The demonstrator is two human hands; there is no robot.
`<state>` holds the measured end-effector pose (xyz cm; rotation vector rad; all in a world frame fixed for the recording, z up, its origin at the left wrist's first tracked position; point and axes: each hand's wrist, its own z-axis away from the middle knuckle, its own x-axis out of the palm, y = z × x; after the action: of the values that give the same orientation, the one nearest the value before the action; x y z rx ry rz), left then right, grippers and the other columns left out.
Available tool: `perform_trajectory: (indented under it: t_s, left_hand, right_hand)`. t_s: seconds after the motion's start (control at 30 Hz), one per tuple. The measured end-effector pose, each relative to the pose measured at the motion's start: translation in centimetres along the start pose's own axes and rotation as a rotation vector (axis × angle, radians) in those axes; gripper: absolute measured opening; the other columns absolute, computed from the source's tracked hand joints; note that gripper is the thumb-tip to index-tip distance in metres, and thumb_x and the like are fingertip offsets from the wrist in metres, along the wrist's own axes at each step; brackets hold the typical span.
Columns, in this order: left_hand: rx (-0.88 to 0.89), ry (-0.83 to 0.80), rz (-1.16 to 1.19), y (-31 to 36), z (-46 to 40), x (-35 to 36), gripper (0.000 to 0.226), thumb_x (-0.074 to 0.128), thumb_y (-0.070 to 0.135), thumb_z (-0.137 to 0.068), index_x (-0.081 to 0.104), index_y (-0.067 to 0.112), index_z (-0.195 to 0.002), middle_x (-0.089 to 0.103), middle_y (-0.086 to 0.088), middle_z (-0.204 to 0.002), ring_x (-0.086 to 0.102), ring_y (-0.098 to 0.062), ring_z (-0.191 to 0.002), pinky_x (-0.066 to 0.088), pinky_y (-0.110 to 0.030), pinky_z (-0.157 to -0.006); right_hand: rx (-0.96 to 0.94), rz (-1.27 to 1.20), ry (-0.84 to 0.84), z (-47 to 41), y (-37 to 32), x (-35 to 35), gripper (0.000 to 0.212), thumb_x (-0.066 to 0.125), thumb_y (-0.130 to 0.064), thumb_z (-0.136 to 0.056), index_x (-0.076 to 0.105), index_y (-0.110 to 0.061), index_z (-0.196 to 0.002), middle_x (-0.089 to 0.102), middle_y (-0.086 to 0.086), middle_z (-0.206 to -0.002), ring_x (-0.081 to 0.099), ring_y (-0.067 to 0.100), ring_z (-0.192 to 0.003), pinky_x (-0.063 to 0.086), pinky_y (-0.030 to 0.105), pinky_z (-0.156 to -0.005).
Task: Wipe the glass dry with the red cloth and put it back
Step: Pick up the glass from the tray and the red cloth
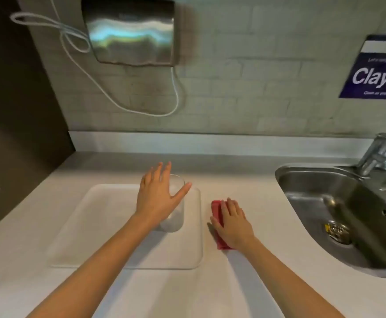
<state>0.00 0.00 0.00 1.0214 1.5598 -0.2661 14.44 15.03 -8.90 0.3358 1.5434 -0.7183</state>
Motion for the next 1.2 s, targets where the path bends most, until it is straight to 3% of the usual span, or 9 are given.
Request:
perform_trajectory:
  t_s: [0.2,0.4,0.53,0.63,0.8,0.97,1.03,1.13,1.2]
  left_hand:
    - [-0.098,0.127,0.122,0.0,0.1,1.6,0.087,0.058,0.064,-0.075,0.033,0.014,-0.143,0.039,-0.009,-0.143,0.032,-0.029,-0.13,0.036,-0.04,-0.101]
    - [-0.295,0.289,0.402,0.3,0.9,2.3,0.102,0.08,0.053,-0.058,0.032,0.013,-0.139,0.049,-0.005,-0.123,0.043,-0.027,-0.117,0.04,-0.036,-0.094]
    - [-0.382,0.366,0.529,0.9,1.2,3.4,0.081,0.085,0.043,-0.056,0.041,0.014,-0.117,0.05,0.001,-0.108,0.048,-0.026,-0.11,0.039,-0.028,-0.084]
    - [-0.382,0.419,0.591,1.0,1.2,3.8,0.068,0.086,0.04,-0.056,0.045,0.02,-0.106,0.056,0.0,-0.105,0.053,-0.02,-0.101,0.038,-0.022,-0.078]
    - [-0.431,0.451,0.831,-0.2,0.8,3.5,0.063,0.088,0.033,-0.055,0.055,0.018,-0.106,0.064,0.0,-0.102,0.061,-0.02,-0.097,0.046,-0.022,-0.08]
    - [-0.574,0.384,1.389,-1.3,-0.6,1.7,0.058,0.082,0.04,-0.054,0.064,0.011,-0.101,0.065,-0.005,-0.094,0.063,-0.023,-0.091,0.054,-0.039,-0.085]
    - [-0.593,0.335,1.572,-1.6,-1.2,1.0,0.04,0.078,0.034,-0.063,0.063,0.013,-0.094,0.064,-0.006,-0.093,0.062,-0.022,-0.085,0.054,-0.041,-0.08]
    - [-0.643,0.224,1.716,-2.0,-1.8,0.1,0.048,0.066,0.04,-0.073,0.057,0.011,-0.109,0.063,-0.011,-0.101,0.062,-0.023,-0.087,0.056,-0.039,-0.075]
    - [-0.66,0.153,1.755,-2.4,-1.7,-0.4,0.056,0.062,0.047,-0.078,0.055,0.008,-0.116,0.064,-0.01,-0.101,0.062,-0.022,-0.088,0.059,-0.034,-0.067]
  right_hand:
    - [0.096,0.07,-0.011,-1.7,-1.2,1.7,0.06,0.029,-0.033,-0.097,0.014,-0.001,-0.145,0.016,0.021,-0.154,0.015,0.033,-0.141,0.013,0.043,-0.116]
    - [0.123,0.198,-0.056,-2.5,-1.7,2.4,0.05,0.023,-0.006,-0.097,0.009,0.007,-0.143,0.013,0.028,-0.152,0.016,0.041,-0.14,0.015,0.048,-0.114]
    - [0.084,0.235,-0.068,-2.8,-1.8,2.5,0.046,0.023,0.003,-0.096,0.012,0.012,-0.14,0.018,0.032,-0.149,0.023,0.043,-0.137,0.02,0.051,-0.112]
    - [0.105,-0.016,-0.035,-2.5,-1.0,0.9,0.04,0.027,-0.003,-0.096,0.031,0.007,-0.135,0.039,0.027,-0.141,0.04,0.037,-0.129,0.037,0.04,-0.102]
    - [0.132,-0.767,0.094,-2.4,2.2,-3.9,0.026,0.039,-0.013,-0.097,0.063,-0.004,-0.097,0.068,0.013,-0.084,0.063,0.033,-0.079,0.046,0.034,-0.063]
    - [0.33,-1.681,-0.138,-2.3,1.3,-6.9,0.025,0.044,-0.013,-0.096,0.062,-0.001,-0.107,0.071,0.021,-0.09,0.067,0.034,-0.078,0.056,0.045,-0.073]
    - [0.365,-1.91,-0.262,-2.2,-0.1,-8.2,0.027,0.045,-0.02,-0.094,0.064,-0.001,-0.098,0.072,0.019,-0.073,0.069,0.03,-0.059,0.058,0.04,-0.055]
    - [0.285,-2.056,-0.407,-2.4,-2.1,-9.5,0.029,0.053,-0.028,-0.087,0.073,-0.008,-0.082,0.073,0.014,-0.068,0.069,0.026,-0.055,0.058,0.037,-0.049]
    - [0.179,-2.049,-0.431,-2.6,-3.6,-9.8,0.023,0.057,-0.023,-0.081,0.07,-0.009,-0.094,0.073,0.014,-0.074,0.07,0.026,-0.058,0.058,0.036,-0.052]
